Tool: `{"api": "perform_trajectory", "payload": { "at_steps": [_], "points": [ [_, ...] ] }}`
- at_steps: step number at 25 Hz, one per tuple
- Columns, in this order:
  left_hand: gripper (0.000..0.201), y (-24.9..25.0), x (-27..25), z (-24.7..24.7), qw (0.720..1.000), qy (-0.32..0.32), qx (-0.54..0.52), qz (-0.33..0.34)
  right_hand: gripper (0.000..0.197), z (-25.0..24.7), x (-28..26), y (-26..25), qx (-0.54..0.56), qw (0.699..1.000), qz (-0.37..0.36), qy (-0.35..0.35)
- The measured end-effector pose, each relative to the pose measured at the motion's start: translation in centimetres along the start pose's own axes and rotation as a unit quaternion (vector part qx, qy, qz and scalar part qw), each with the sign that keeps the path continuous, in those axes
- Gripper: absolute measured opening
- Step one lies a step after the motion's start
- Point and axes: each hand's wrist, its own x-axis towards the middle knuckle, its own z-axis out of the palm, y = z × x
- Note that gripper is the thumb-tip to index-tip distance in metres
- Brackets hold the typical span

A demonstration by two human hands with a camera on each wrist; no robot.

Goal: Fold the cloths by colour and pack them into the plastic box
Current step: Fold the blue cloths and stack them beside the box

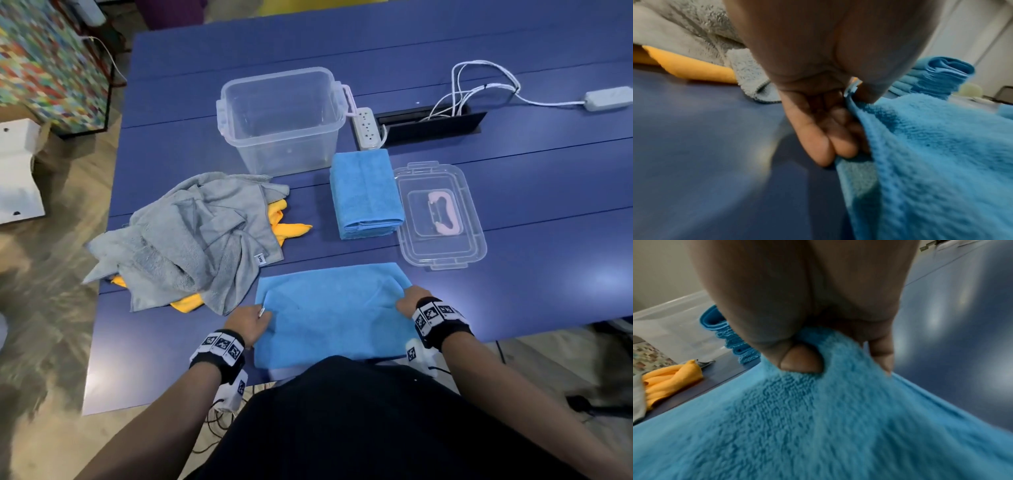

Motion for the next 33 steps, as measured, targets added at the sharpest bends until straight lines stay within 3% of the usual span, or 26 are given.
{"api": "perform_trajectory", "payload": {
  "at_steps": [2,4,6,8,10,12,14,16,20,23,26,30,33],
  "points": [
    [0.03,0.4,-0.2,-0.4,1.0,-0.004,-0.011,-0.021,0.038,-0.4,0.1,-0.2,0.01,0.999,-0.014,-0.028],
    [0.017,1.4,0.0,-1.0,0.997,0.041,-0.061,-0.034,0.026,-1.1,0.6,-0.6,0.127,0.991,-0.034,-0.02],
    [0.011,2.7,0.6,-1.1,0.982,0.095,-0.158,-0.033,0.019,-1.3,1.2,-0.6,0.298,0.951,-0.064,0.052],
    [0.014,3.5,1.2,-0.8,0.97,0.11,-0.213,-0.037,0.016,-1.0,1.5,-0.1,0.355,0.92,-0.09,0.14],
    [0.016,3.3,1.6,-0.8,0.971,0.13,-0.192,-0.067,0.015,-0.8,1.3,0.0,0.324,0.929,-0.108,0.145],
    [0.022,2.1,1.6,-0.5,0.968,0.161,-0.16,-0.109,0.018,-0.4,0.5,-0.6,0.216,0.962,-0.163,0.048],
    [0.028,1.3,1.1,-0.4,0.963,0.176,-0.153,-0.138,0.018,0.2,-0.5,-1.8,0.09,0.971,-0.215,-0.048],
    [0.029,0.9,1.0,-0.4,0.96,0.182,-0.152,-0.146,0.021,0.9,-0.7,-2.6,0.093,0.968,-0.231,-0.023],
    [0.028,-0.1,1.9,-1.0,0.953,0.191,-0.171,-0.161,0.034,-0.6,1.4,-1.9,0.269,0.939,-0.104,0.188],
    [0.025,-0.7,1.8,-1.0,0.953,0.181,-0.171,-0.173,0.018,-1.1,2.3,-1.0,0.285,0.94,-0.128,0.134],
    [0.02,-0.6,1.5,-1.2,0.942,0.177,-0.224,-0.177,0.041,-0.7,2.3,-1.5,0.262,0.949,-0.154,0.085],
    [0.03,-1.0,1.4,-1.2,0.931,0.208,-0.237,-0.184,0.024,-0.9,1.9,-2.7,0.188,0.968,-0.159,0.055],
    [0.023,-0.9,1.4,-1.3,0.942,0.212,-0.217,-0.141,0.033,-0.9,1.9,-3.0,0.231,0.956,-0.179,0.016]
  ]
}}
